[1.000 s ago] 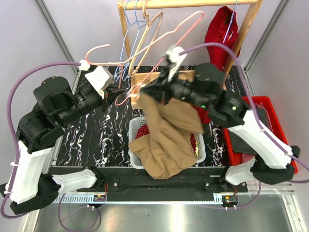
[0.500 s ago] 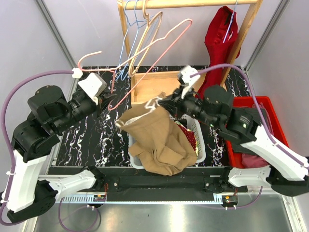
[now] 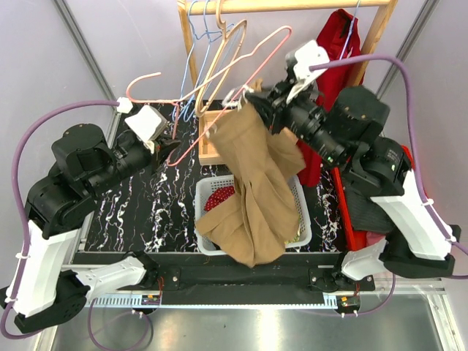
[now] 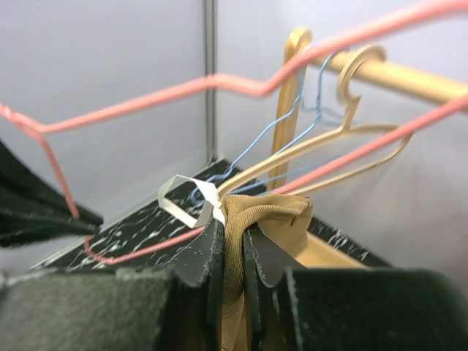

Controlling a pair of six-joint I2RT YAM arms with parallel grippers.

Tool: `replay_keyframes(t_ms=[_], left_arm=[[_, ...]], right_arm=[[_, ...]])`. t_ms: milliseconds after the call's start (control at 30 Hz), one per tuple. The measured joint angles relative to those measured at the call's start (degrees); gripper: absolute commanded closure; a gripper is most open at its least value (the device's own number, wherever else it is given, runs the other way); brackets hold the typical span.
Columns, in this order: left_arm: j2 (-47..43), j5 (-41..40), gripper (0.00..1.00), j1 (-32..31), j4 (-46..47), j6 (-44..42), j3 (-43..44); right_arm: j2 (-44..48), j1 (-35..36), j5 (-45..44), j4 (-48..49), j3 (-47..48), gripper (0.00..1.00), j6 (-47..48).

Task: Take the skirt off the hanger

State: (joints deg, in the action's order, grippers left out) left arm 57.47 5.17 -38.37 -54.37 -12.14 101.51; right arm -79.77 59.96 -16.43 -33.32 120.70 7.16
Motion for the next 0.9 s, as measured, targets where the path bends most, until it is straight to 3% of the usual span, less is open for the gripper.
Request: replay_keyframes(t_ms=[133, 333, 900], left_arm=[[0.0, 0.1, 1.00, 0.0, 0.0, 0.1, 0.0], [0.0, 0.2, 1.00, 0.1, 0.0, 0.2, 0.0], [0.0, 0.5, 1.00, 0.2, 0.0, 0.2, 0.0]], right_arm=[[-3.1, -0.1, -1.3, 0.4, 6.4, 1.00, 3.8], [-3.1, -2.2, -0.5, 0.2, 5.3, 1.00, 3.9], [15.8, -2.2, 10.6, 5.8, -34.5, 1.00, -17.5]])
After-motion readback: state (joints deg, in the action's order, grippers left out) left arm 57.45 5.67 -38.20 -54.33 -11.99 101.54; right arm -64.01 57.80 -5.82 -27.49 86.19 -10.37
